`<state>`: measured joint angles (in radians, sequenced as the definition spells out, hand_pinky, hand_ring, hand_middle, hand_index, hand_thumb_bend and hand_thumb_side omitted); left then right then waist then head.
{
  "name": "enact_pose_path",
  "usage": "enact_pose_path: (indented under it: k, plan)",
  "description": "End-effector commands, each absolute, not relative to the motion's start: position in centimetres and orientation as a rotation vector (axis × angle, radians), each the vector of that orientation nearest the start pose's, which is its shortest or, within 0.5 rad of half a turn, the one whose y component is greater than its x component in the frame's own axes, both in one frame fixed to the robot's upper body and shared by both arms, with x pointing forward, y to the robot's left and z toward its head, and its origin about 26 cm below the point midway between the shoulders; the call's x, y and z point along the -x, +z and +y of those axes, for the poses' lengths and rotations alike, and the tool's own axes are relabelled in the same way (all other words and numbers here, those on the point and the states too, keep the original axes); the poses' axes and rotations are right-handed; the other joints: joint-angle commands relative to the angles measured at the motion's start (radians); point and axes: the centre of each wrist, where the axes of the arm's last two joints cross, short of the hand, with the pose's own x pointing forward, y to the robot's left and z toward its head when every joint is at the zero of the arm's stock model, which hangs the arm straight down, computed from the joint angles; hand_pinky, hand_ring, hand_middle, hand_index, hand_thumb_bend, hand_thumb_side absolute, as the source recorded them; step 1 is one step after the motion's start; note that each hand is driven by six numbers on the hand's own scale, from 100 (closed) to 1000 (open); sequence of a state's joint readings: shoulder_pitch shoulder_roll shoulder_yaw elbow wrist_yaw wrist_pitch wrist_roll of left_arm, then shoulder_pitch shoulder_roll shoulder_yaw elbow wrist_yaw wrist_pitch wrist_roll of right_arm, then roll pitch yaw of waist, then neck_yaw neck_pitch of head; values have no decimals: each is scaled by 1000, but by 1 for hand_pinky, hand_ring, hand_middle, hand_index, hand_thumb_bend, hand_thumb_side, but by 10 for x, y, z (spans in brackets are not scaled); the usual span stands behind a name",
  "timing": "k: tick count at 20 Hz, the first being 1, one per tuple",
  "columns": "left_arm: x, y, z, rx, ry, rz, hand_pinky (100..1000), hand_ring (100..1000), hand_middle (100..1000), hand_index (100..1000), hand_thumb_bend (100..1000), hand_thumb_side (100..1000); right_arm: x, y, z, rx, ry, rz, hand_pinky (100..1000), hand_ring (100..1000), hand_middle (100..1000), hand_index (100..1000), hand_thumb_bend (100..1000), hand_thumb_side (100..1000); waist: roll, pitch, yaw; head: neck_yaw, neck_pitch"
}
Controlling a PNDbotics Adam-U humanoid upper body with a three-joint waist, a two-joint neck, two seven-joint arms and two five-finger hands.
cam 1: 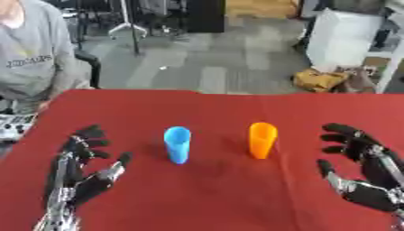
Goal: Pour the contents of one cup into another cup.
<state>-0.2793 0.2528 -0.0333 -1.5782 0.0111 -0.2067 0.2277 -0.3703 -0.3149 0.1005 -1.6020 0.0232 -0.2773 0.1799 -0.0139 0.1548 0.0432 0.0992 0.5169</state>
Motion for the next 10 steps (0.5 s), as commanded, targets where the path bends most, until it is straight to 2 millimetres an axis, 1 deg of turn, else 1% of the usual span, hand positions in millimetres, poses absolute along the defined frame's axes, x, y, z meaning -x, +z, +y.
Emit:
enact_pose_path:
  k: [1, 4, 7, 10]
  plan:
    - [-351, 88, 263, -185, -95, -2071, 529, 645, 652, 793, 725, 100, -359, 130, -258, 10, 689, -2168, 722, 821, 843, 890, 229, 100, 3, -14, 0, 1, -6]
    - [-359, 85, 260, -154, -114, -2054, 527, 645, 651, 793, 740, 100, -359, 130, -258, 11, 684, -2169, 717, 815, 837, 890, 227, 100, 3, -15, 0, 2, -5]
    - [-370, 83, 255, -144, -116, -2029, 519, 637, 643, 787, 710, 100, -359, 131, -258, 9, 676, -2173, 714, 810, 831, 889, 222, 100, 1, -16, -1, 4, -6]
    - [-381, 81, 249, -161, -118, -2010, 516, 635, 640, 784, 706, 100, -358, 131, -257, 4, 671, -2175, 711, 807, 827, 889, 217, 100, -1, -17, -3, 7, -8]
